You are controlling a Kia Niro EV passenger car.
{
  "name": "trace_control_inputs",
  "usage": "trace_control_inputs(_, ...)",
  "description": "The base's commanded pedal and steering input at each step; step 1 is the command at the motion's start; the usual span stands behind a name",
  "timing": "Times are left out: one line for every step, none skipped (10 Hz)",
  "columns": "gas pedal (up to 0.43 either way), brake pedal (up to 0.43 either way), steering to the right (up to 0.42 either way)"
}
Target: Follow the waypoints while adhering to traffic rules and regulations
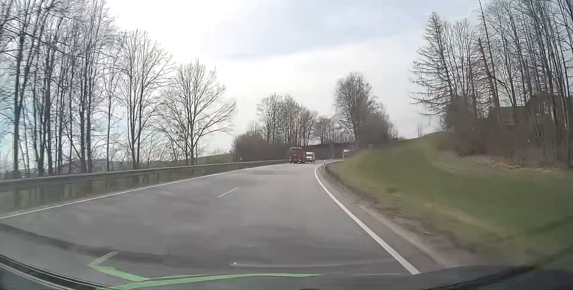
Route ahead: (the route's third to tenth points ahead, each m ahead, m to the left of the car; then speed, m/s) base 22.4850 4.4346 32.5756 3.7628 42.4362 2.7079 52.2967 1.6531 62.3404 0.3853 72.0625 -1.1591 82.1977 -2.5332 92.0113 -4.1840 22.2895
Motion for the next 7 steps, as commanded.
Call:
trace_control_inputs(0.157, 0.0, 0.016)
trace_control_inputs(0.157, 0.0, 0.016)
trace_control_inputs(0.157, 0.0, 0.015)
trace_control_inputs(0.157, 0.0, 0.014)
trace_control_inputs(0.157, 0.0, 0.014)
trace_control_inputs(0.157, 0.0, 0.012)
trace_control_inputs(0.157, 0.0, 0.011)
